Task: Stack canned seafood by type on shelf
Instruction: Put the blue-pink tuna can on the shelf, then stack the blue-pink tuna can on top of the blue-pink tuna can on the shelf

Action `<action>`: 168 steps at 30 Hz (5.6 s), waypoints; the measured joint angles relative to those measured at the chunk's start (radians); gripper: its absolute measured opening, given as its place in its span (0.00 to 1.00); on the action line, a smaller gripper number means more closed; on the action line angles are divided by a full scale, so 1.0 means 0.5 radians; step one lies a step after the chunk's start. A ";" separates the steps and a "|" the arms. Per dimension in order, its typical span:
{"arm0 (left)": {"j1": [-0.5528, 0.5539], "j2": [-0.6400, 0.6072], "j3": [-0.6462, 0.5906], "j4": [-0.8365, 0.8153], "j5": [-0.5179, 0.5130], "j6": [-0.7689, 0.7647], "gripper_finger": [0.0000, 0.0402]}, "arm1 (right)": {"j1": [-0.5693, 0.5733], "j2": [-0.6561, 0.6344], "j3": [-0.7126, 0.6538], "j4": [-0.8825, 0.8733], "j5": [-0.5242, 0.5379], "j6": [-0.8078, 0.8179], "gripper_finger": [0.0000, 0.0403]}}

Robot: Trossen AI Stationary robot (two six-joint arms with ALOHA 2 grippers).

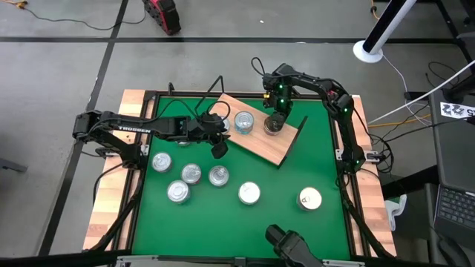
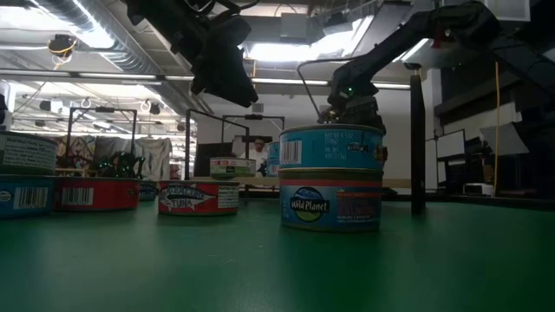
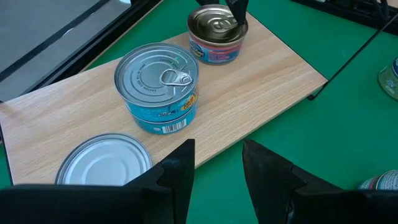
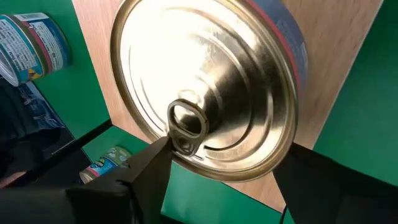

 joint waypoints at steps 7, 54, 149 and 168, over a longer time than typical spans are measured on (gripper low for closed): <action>0.000 0.000 0.000 0.000 0.000 0.000 0.32 | 0.001 0.000 0.152 0.013 0.154 0.004 0.66; -0.236 -0.001 0.000 0.012 -0.001 -0.001 0.32 | 1.110 -2.305 -1.026 0.702 0.251 1.391 0.66; -0.387 0.089 0.002 0.706 0.055 -0.264 0.32 | 2.174 -2.482 -2.522 1.971 0.511 2.425 0.00; -0.452 0.409 0.002 1.275 0.063 -0.201 0.32 | 2.174 -2.484 -2.520 2.207 0.736 2.419 0.00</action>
